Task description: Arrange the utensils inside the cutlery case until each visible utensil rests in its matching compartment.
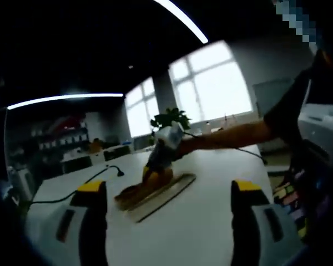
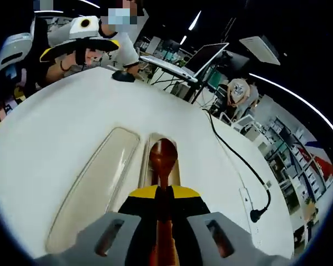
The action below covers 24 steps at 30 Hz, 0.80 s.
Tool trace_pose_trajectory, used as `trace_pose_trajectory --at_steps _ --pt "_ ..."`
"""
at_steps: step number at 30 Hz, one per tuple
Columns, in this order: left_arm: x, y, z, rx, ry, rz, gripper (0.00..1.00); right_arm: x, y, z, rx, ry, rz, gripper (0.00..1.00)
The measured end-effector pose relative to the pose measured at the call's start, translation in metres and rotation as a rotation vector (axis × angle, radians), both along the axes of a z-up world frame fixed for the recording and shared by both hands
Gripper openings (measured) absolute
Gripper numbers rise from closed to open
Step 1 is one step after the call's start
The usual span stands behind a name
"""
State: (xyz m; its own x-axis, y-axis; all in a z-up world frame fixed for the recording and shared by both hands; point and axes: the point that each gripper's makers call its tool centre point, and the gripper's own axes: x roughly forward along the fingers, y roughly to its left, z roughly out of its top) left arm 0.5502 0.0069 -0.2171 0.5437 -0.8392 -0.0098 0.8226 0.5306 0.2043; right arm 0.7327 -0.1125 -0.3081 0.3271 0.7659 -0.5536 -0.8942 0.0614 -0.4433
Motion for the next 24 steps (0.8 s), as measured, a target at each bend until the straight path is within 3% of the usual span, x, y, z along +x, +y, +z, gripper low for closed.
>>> trace_pose_trajectory --at_steps 6,13,19,24 --pt "0.000 -0.002 -0.004 0.014 0.004 0.004 0.98 0.004 0.000 0.003 0.073 0.022 -0.019 0.05" --pt "-0.001 -0.002 0.002 -0.013 -0.004 0.007 0.97 0.003 0.005 0.004 0.087 0.023 0.007 0.05" --pt "0.000 -0.002 -0.002 0.006 0.000 0.014 0.97 0.005 0.006 0.004 0.101 0.029 -0.008 0.06" --pt "0.000 -0.003 -0.004 0.010 0.008 0.012 0.97 0.009 0.002 0.016 0.165 0.045 -0.038 0.08"
